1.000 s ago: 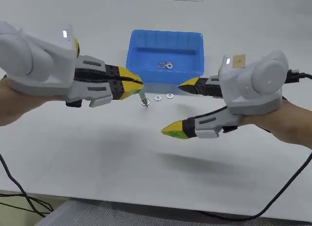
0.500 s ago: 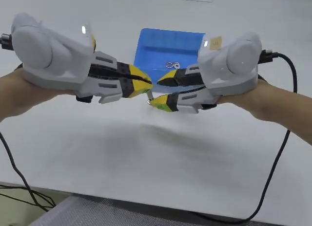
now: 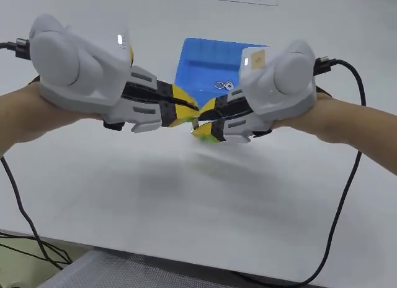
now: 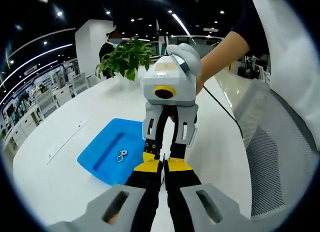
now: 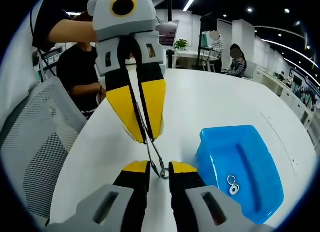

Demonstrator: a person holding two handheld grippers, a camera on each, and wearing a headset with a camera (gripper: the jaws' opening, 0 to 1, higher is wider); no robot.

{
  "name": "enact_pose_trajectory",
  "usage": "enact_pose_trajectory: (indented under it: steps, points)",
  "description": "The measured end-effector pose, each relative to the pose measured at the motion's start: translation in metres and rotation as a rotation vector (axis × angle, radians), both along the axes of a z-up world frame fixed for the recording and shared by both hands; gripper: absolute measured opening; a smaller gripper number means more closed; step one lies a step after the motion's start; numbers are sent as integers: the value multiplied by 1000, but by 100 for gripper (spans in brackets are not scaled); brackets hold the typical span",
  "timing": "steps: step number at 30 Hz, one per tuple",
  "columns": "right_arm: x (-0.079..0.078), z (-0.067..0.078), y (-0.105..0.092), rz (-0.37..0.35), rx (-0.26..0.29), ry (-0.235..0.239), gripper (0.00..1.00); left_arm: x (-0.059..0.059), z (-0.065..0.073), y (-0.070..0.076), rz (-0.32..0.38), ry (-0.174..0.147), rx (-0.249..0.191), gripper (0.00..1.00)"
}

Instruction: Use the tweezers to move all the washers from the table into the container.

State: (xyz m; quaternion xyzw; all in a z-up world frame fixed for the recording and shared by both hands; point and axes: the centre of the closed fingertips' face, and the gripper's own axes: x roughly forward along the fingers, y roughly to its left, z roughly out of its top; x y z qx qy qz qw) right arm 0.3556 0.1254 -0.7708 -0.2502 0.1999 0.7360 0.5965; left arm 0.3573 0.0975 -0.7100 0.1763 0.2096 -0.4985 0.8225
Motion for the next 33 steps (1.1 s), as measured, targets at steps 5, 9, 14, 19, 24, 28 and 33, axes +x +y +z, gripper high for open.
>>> enact_pose_trajectory:
  steps: [5,9,14,19,24,28,33]
  points:
    - [-3,-3,1,36,-17,-26,13,2,-2,-1,-5,4,3,6]
    - [-4,-4,2,55,-25,-40,12,1,-3,0,-11,6,12,6]
    - [-4,-5,4,76,-33,-64,11,0,-6,4,-10,9,27,6]
    - [-4,-5,5,80,-31,-84,11,1,-8,7,1,9,41,7]
    - [-4,-4,4,71,-23,-93,10,2,-7,5,17,6,33,7]
    - [-4,-4,2,55,-14,-83,10,1,-7,2,22,6,22,8]
    - [-3,-4,2,48,-9,-84,10,2,-7,0,26,2,20,8]
